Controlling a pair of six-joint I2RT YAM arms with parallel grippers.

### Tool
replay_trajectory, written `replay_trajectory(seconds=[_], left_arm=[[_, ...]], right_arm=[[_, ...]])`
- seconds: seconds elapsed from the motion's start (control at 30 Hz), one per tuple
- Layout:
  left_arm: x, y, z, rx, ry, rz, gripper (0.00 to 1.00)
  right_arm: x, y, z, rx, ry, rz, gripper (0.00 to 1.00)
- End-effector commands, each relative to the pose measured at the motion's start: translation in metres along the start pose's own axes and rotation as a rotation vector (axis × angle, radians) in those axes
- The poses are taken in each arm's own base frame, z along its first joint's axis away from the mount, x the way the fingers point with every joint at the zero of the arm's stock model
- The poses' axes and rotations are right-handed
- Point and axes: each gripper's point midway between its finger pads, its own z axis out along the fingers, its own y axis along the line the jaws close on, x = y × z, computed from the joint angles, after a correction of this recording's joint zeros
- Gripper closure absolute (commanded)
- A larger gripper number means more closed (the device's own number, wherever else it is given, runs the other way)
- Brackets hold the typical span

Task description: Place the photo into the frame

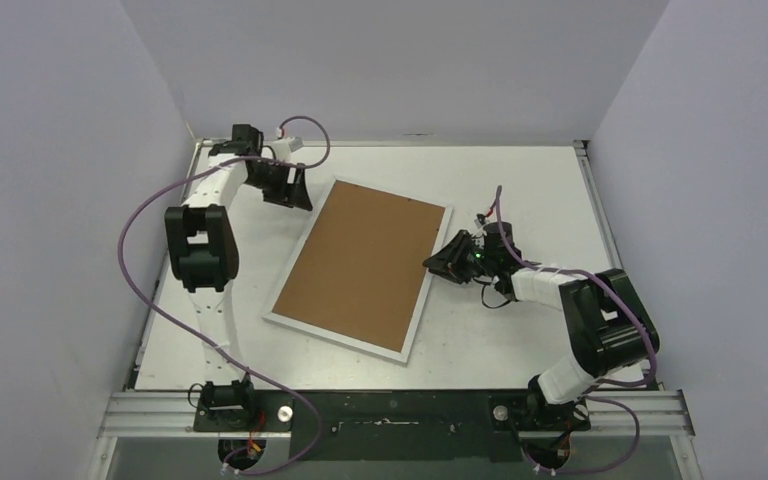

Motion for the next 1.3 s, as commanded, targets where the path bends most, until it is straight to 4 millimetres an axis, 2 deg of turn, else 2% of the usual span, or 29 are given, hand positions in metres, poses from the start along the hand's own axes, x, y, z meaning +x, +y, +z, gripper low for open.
replay_trajectory(seconds=[0.0,0.13,0.27,0.47,0.97,1.17,1.27], left_arm=[[0.029,-0.027,-0.023,0.068,0.038,0.053,0.36],[0.063,-0.029,-0.015,0.082,0.082,0.042,0.40],[0.076,-0.026,-0.009,0.079,0.094,0.030,0.42],[0.081,-0.024,-0.005,0.082,0.099,0.032,0.49],[0.096,-0.028,0.001,0.111,0.120,0.017,0.60],[0.097,-0.031,0.001,0.117,0.121,0.019,0.60],[0.097,-0.031,0.000,0.113,0.119,0.018,0.60]], right_arm=[[-0.018,0.010,0.004,-0.034,-0.084,-0.019,0.73],[-0.012,0.004,0.011,-0.016,-0.064,-0.018,0.73],[-0.005,-0.002,0.016,0.000,-0.042,-0.008,0.73],[0.000,-0.010,0.020,0.053,-0.018,-0.013,0.73],[0.012,-0.013,0.032,0.061,0.028,0.004,0.73],[0.014,-0.010,0.039,0.045,0.040,0.008,0.73],[0.008,0.001,0.042,0.014,0.033,-0.003,0.73]])
